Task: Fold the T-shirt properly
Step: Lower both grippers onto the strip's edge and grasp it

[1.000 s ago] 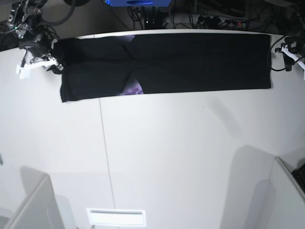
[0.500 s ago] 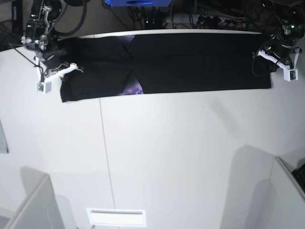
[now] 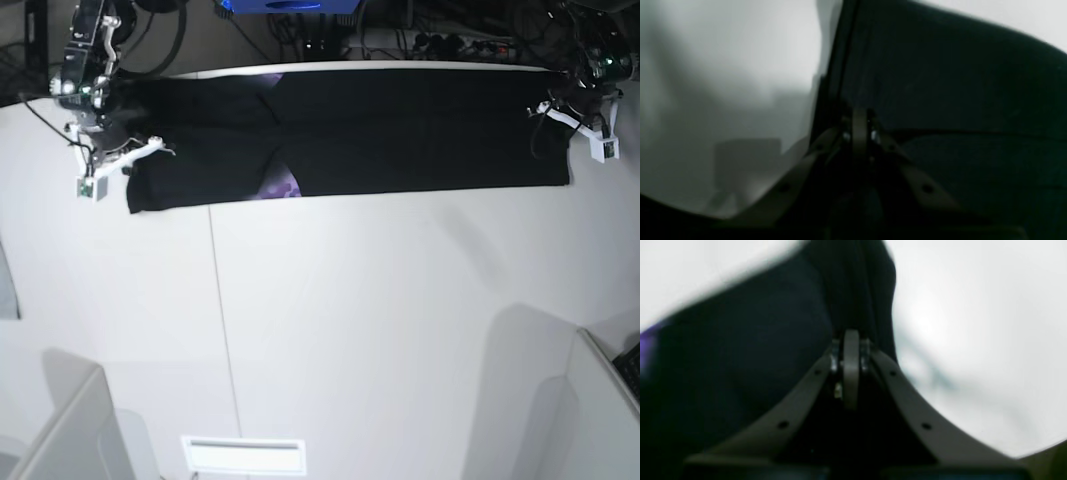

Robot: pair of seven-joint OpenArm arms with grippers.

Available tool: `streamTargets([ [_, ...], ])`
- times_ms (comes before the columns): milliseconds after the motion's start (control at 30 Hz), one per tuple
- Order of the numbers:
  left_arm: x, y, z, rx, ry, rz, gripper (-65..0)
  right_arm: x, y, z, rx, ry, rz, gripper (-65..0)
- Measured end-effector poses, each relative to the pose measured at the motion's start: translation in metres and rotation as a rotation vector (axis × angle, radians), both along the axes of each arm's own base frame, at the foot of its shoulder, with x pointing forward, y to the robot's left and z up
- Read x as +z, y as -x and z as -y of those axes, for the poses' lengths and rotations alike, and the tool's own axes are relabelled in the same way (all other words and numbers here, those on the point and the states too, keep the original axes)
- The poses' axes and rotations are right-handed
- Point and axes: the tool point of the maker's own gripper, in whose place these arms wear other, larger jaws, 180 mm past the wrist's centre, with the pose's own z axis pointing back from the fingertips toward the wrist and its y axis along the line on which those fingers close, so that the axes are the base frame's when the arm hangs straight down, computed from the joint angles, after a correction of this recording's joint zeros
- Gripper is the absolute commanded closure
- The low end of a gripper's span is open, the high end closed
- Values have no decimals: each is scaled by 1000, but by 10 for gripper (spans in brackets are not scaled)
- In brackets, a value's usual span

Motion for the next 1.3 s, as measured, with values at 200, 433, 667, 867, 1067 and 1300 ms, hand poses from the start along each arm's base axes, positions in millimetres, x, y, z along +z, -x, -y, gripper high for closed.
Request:
streamTargets([
  [200, 15, -12, 5, -27, -24, 46, 0, -12, 9, -39, 96, -55, -44, 0],
  [433, -29, -3, 19, -22, 79, -27, 0, -55, 28, -35, 65, -80, -152, 0],
  [667, -43, -38, 18, -68, 10, 73, 0, -65, 5, -34, 47, -104, -99, 0],
  [867, -45, -70, 15, -56, 23, 117, 0, -67, -39, -33, 34, -130, -67, 0],
  [1067, -38, -87, 17, -65, 10, 109, 0, -59, -59, -33, 42, -124, -60, 0],
  [1300, -7, -56, -3, -34, -94, -37, 0, -33, -52, -34, 64, -88, -44, 0],
])
